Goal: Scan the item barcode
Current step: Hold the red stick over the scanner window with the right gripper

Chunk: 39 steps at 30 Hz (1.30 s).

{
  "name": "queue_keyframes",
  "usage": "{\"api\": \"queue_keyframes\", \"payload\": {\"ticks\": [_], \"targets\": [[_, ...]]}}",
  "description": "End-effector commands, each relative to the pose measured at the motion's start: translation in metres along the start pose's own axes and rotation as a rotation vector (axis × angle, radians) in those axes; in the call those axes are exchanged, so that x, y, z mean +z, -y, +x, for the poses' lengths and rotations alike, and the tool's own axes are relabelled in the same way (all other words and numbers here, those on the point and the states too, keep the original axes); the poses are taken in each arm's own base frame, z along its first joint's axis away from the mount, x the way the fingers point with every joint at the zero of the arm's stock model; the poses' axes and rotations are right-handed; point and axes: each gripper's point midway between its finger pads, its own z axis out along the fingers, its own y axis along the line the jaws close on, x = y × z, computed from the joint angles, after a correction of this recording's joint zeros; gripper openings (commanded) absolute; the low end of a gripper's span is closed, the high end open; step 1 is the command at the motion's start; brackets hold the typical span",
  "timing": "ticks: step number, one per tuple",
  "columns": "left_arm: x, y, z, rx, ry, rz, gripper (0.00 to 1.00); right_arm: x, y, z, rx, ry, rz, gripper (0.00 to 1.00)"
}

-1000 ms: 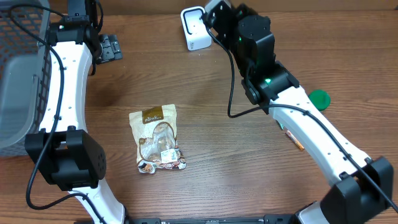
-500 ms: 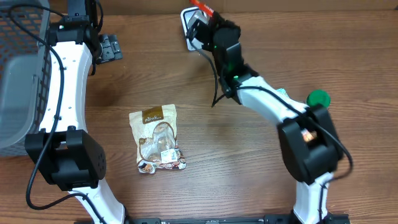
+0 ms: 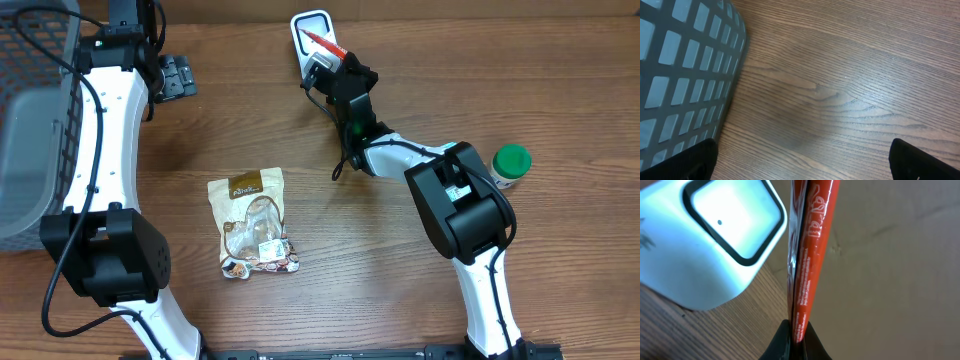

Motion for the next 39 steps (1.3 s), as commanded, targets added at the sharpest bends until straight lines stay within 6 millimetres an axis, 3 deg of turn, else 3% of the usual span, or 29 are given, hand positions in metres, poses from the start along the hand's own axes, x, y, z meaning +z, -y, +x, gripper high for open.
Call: {"api": "queue_keyframes", "payload": {"ticks": [1,9,14,20,22,25,32,39], "targets": [[-0.001,-0.001,-0.001,0.021,0.006,-0.011,1.0,0.008,0.02,0.008,0.169,-0.024,0.039,0.04],[-0.001,-0.001,-0.001,0.021,0.006,-0.011,1.0,0.009,0.021,0.003,0.191,-0.009,0.032,0.04],[-0.001,-0.001,-0.001,0.021,0.006,-0.01,1.0,0.017,0.01,0.005,0.137,-0.045,-0.09,0.04],[-0.001,-0.001,-0.001,0.021,0.006,-0.011,1.0,0.026,0.037,0.004,0.129,-0.098,-0.062,0.04],[-0.001,-0.001,-0.001,0.021,0.006,-0.011,1.0,0.025,0.037,0.001,0.112,-0.095,-0.063,0.04],[-0.001,-0.001,-0.001,0.021,0.006,-0.011,1.0,0.023,0.031,-0.002,0.066,-0.102,-0.062,0.04],[-0.001,-0.001,-0.001,0.021,0.006,-0.011,1.0,0.026,0.011,0.016,0.03,-0.17,-0.061,0.04],[-0.001,-0.001,-0.001,0.021,0.006,-0.011,1.0,0.019,-0.005,0.014,-0.011,-0.185,-0.106,0.04]]}}
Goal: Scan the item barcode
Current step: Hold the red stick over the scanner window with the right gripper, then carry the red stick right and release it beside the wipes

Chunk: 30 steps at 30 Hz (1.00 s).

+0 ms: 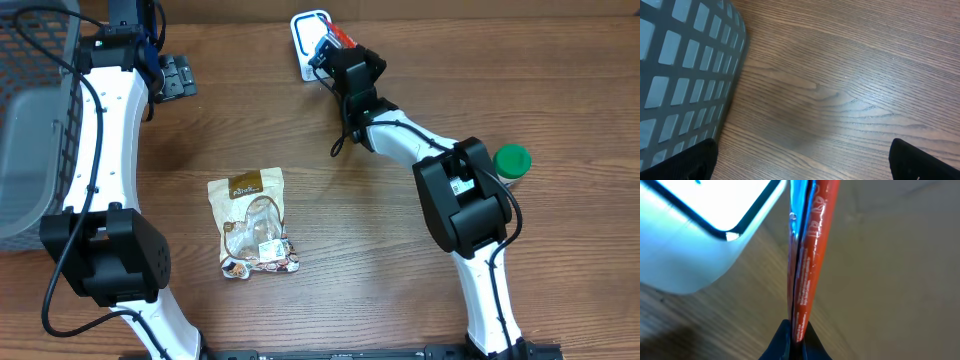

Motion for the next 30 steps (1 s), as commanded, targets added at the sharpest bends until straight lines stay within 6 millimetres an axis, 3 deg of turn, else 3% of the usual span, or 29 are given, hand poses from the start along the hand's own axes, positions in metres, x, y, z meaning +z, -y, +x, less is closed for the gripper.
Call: {"api": "queue_keyframes", "payload": {"ticks": [1,4,11,14,20,23,27,28,30], "targets": [[-0.001,-0.001,-0.001,0.021,0.006,-0.011,1.0,-0.002,-0.011,-0.003,-0.048,-0.012,-0.016,0.04],[-0.001,-0.001,-0.001,0.021,0.006,-0.011,1.0,-0.002,-0.018,0.001,-0.092,-0.027,-0.035,0.04],[-0.001,-0.001,-0.001,0.021,0.006,-0.011,1.0,-0.003,-0.012,0.004,-0.088,-0.055,0.0,0.04],[-0.001,-0.001,-0.001,0.021,0.006,-0.011,1.0,-0.012,0.015,-0.007,-0.004,-0.067,0.137,0.04],[-0.001,-0.001,-0.001,0.021,0.006,-0.011,1.0,-0.063,0.079,-0.052,0.17,0.0,0.332,0.03],[-0.001,-0.001,-0.001,0.021,0.006,-0.011,1.0,-0.099,0.114,-0.068,0.302,0.024,0.387,0.03],[-0.001,-0.001,-0.001,0.021,0.006,-0.011,1.0,-0.142,0.154,-0.065,0.477,-0.001,0.434,0.04],[-0.001,-0.001,-0.001,0.021,0.006,-0.011,1.0,-0.159,0.165,-0.058,0.536,-0.024,0.415,0.03],[-0.001,-0.001,-0.001,0.021,0.006,-0.011,1.0,-0.18,0.171,-0.04,0.616,-0.071,0.352,0.04]]}}
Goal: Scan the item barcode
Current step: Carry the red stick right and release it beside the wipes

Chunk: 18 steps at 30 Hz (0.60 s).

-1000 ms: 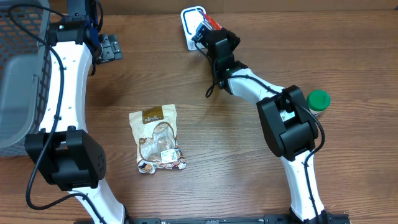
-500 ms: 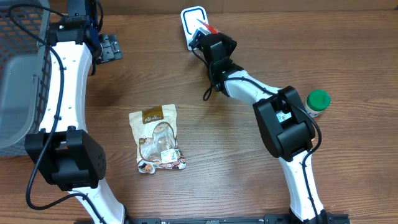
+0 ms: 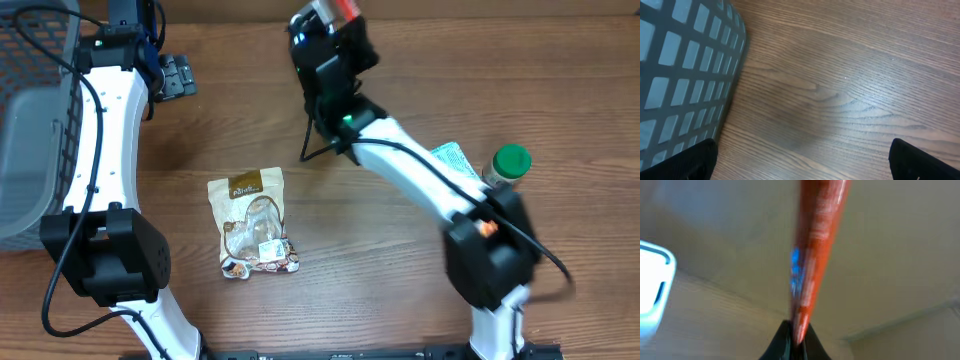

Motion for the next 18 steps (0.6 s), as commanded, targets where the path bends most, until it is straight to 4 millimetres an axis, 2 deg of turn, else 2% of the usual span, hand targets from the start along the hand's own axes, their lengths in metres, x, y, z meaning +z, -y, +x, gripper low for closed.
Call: {"api": "queue_keyframes", "payload": {"ticks": [1,4,7,10,13,18], "targets": [[-0.001,-0.001,-0.001,0.021,0.005,-0.011,1.0,-0.027,0.062,0.007,0.308,-0.063,0.016,0.03],[-0.001,-0.001,-0.001,0.021,0.005,-0.011,1.0,-0.046,0.05,0.032,0.361,-0.16,-0.177,0.04],[-0.001,-0.001,-0.001,0.021,0.005,-0.011,1.0,-0.072,0.023,0.066,0.421,-0.331,-0.447,0.04],[-0.001,-0.001,-0.001,0.021,0.005,-0.011,1.0,-0.098,0.001,0.106,0.442,-0.546,-0.64,0.04],[-0.001,-0.001,-0.001,0.021,0.005,-0.011,1.0,-0.11,-0.004,0.153,0.429,-0.745,-0.683,0.04],[-0.001,-0.001,-0.001,0.022,0.004,-0.011,1.0,-0.1,-0.003,0.218,0.406,-0.914,-0.618,0.04]]}}
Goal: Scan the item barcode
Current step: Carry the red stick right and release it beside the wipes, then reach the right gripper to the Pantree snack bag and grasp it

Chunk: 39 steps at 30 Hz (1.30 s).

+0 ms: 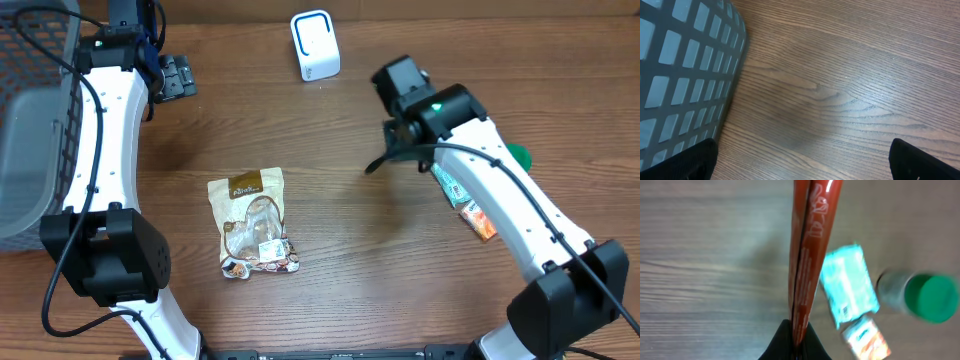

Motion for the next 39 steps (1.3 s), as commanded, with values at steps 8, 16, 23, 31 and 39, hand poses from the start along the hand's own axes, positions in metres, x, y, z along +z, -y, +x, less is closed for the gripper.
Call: {"api": "queue_keyframes", "payload": {"ticks": [8,16,23,31,39], "targets": [[-0.001,-0.001,-0.001,0.021,0.006,-0.011,1.0,0.068,0.049,0.05,0.216,-0.171,0.011,0.04],[-0.001,-0.001,-0.001,0.021,0.006,-0.011,1.0,0.084,0.044,0.053,0.271,-0.176,-0.085,0.69],[-0.001,-0.001,-0.001,0.021,0.006,-0.011,1.0,0.064,-0.033,0.031,0.263,-0.151,-0.487,0.81],[-0.001,-0.001,-0.001,0.021,0.006,-0.011,1.0,0.023,-0.129,0.017,0.117,-0.049,-0.73,0.88],[-0.001,-0.001,-0.001,0.021,0.006,-0.011,1.0,0.006,-0.209,0.05,-0.061,0.038,-0.651,0.95]]}}
